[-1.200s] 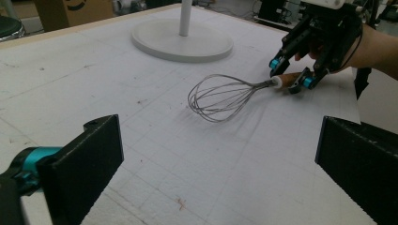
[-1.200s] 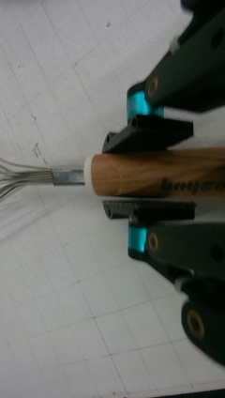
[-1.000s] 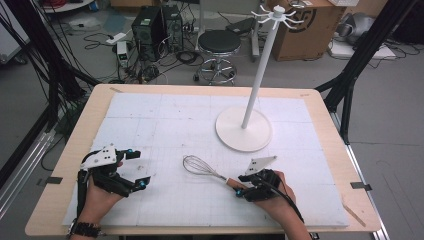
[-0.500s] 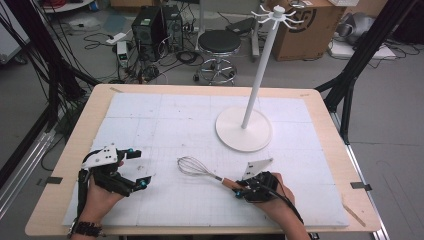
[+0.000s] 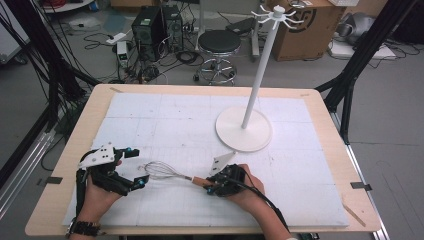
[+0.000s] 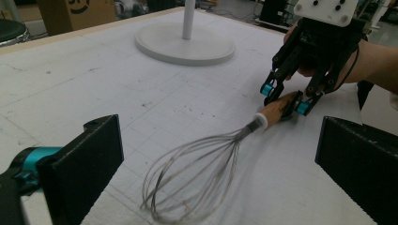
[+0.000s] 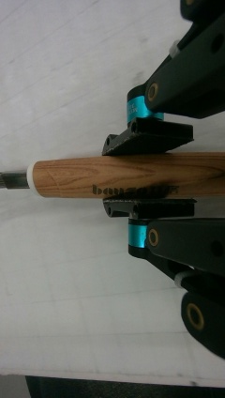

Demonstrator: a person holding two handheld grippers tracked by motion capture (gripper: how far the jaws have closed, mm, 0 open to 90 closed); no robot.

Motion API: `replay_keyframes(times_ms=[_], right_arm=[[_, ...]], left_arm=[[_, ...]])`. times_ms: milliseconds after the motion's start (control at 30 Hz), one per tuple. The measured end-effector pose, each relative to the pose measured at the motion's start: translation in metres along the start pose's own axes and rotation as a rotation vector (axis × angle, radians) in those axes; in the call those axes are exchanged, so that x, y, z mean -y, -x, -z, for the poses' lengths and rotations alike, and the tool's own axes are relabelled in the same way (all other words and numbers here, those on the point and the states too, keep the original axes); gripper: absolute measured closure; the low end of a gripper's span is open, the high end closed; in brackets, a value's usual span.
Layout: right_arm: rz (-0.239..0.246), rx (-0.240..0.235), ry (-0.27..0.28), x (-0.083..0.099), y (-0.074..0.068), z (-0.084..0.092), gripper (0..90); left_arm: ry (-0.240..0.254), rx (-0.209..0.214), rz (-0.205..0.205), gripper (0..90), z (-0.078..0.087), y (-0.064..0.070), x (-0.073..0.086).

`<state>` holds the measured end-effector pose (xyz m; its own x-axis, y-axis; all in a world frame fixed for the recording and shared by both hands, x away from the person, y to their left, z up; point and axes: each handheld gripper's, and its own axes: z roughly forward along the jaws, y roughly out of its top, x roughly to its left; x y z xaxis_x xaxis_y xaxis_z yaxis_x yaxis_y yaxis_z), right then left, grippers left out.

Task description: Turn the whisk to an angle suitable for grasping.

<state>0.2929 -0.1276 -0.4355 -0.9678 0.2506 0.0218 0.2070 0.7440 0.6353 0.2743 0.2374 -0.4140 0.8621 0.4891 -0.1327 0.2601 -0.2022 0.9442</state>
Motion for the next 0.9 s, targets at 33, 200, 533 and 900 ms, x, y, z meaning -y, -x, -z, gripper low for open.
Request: replay_keyframes(times_ms=[33, 200, 533, 900], right_arm=[[0.007, -0.006, -0.005, -0.004, -0.001, -0.004, 69.8], [0.044, -0.016, -0.017, -0.022, -0.004, -0.017, 69.6], [0.022, 0.037, 0.004, -0.015, -0.008, -0.006, 50.9], [-0.026, 0.04, 0.017, 0.019, -0.003, 0.012, 64.4]], left_arm=[[-0.001, 0.0, 0.0, 1.8, 0.0, 0.0, 0.0], [0.007, -0.007, -0.003, 1.8, 0.003, 0.0, -0.001], [0.012, -0.014, 0.002, 1.8, 0.007, -0.001, -0.001], [0.008, -0.006, -0.001, 1.8, 0.004, 0.002, -0.002]])
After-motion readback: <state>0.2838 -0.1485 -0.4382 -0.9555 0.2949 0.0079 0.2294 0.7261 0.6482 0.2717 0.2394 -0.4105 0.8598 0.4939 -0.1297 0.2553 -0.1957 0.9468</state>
